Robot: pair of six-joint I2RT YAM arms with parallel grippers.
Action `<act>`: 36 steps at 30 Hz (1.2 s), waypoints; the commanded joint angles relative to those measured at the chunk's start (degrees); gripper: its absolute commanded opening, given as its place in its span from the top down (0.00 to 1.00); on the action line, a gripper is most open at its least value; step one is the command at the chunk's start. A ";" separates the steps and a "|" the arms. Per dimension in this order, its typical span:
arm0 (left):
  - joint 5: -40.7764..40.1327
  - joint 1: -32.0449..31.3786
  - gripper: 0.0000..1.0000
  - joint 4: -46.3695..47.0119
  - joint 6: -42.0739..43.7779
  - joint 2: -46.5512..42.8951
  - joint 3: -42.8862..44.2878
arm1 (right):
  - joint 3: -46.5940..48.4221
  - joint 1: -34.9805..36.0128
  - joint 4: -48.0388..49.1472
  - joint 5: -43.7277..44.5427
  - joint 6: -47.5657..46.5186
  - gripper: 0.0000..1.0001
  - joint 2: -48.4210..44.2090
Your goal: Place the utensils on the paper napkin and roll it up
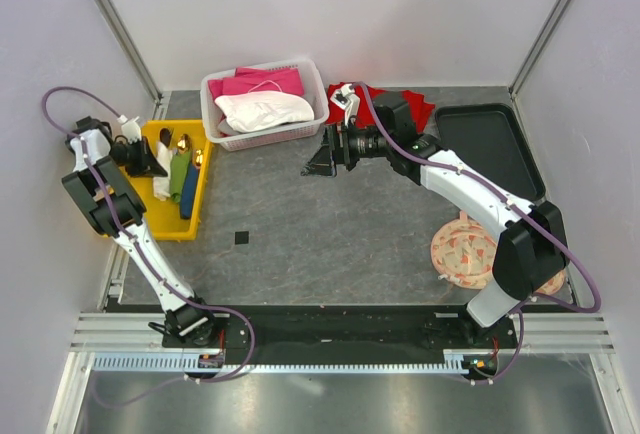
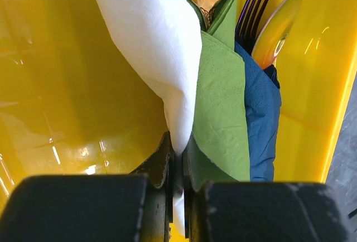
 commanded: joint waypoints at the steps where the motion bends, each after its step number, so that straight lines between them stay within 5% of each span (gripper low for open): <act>1: 0.56 1.55 0.98 2.45 -1.94 4.67 2.91 | -0.67 0.18 1.88 -0.97 -1.20 0.02 -2.20; 21: -7.00 1.55 0.76 5.34 -5.02 5.21 4.76 | -0.59 0.18 1.97 -1.49 -0.94 0.02 -1.94; 28: -8.76 1.55 0.57 5.87 -4.85 4.68 4.15 | -0.41 0.18 1.88 -1.76 -0.85 0.02 -2.02; 36: -10.43 1.55 0.45 8.86 -4.76 1.26 1.42 | -0.24 0.10 1.97 -1.93 -0.85 0.02 -1.94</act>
